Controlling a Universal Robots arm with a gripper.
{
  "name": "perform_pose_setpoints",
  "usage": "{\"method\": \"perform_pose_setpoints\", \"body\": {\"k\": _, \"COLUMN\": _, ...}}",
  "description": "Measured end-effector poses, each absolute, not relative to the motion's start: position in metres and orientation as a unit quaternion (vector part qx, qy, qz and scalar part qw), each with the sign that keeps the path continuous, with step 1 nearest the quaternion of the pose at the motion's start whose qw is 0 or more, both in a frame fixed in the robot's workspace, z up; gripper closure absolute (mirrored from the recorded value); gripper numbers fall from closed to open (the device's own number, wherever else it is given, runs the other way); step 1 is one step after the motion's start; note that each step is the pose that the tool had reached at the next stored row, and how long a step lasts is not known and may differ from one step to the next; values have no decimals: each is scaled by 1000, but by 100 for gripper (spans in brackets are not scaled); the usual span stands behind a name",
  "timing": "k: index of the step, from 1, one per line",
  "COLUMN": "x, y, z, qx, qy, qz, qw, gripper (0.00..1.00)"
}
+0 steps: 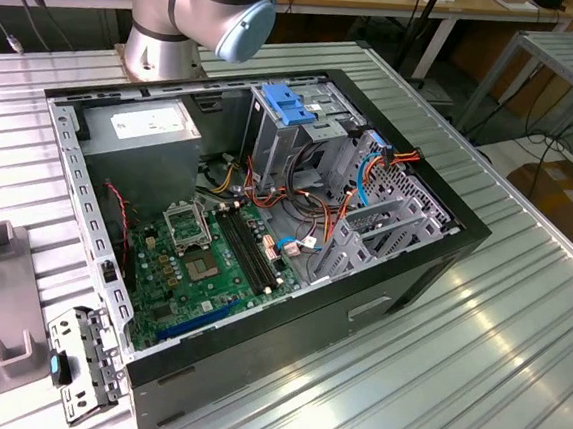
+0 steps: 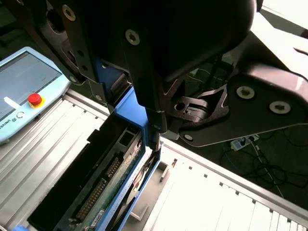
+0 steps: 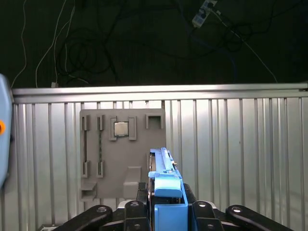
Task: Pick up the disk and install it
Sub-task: 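Pick up the disk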
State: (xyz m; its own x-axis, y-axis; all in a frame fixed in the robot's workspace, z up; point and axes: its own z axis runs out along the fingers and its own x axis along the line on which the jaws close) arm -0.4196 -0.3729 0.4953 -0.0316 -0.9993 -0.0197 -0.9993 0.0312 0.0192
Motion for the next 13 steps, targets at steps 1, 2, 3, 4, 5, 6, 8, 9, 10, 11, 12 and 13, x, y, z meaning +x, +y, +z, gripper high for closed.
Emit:
{"method": "perform_pose_setpoints", "body": {"k": 1, "x": -418, "y": -373, "z": 495, "qx": -696, "qy": 718, "qz": 14, "qw": 0, "gripper": 63}}
{"method": "perform_pose_setpoints", "body": {"k": 2, "x": -417, "y": -373, "z": 495, "qx": -696, "qy": 718, "qz": 14, "qw": 0, "gripper": 63}}
{"method": "perform_pose_setpoints", "body": {"k": 3, "x": -415, "y": -373, "z": 495, "qx": -696, "qy": 718, "qz": 14, "qw": 0, "gripper": 63}}
{"method": "perform_pose_setpoints", "body": {"k": 4, "x": -415, "y": -373, "z": 495, "qx": -696, "qy": 718, "qz": 14, "qw": 0, "gripper": 63}}
{"method": "perform_pose_setpoints", "body": {"k": 5, "x": -413, "y": -373, "z": 495, "qx": -696, "qy": 718, "qz": 14, "qw": 0, "gripper": 63}}
{"method": "perform_pose_setpoints", "body": {"k": 6, "x": -412, "y": -373, "z": 495, "qx": -696, "qy": 718, "qz": 14, "qw": 0, "gripper": 63}}
{"method": "perform_pose_setpoints", "body": {"k": 8, "x": -408, "y": -373, "z": 495, "qx": -696, "qy": 718, "qz": 14, "qw": 0, "gripper": 63}}
{"method": "perform_pose_setpoints", "body": {"k": 9, "x": -405, "y": -373, "z": 495, "qx": -696, "qy": 718, "qz": 14, "qw": 0, "gripper": 63}}
{"method": "perform_pose_setpoints", "body": {"k": 10, "x": -403, "y": -373, "z": 495, "qx": -696, "qy": 718, "qz": 14, "qw": 0, "gripper": 63}}
{"method": "perform_pose_setpoints", "body": {"k": 11, "x": -401, "y": -373, "z": 495, "qx": -696, "qy": 718, "qz": 14, "qw": 0, "gripper": 63}}
{"method": "perform_pose_setpoints", "body": {"k": 12, "x": -399, "y": -373, "z": 495, "qx": -696, "qy": 718, "qz": 14, "qw": 0, "gripper": 63}}
{"method": "perform_pose_setpoints", "body": {"k": 13, "x": -396, "y": -373, "z": 495, "qx": -696, "qy": 718, "qz": 14, "qw": 0, "gripper": 63}}
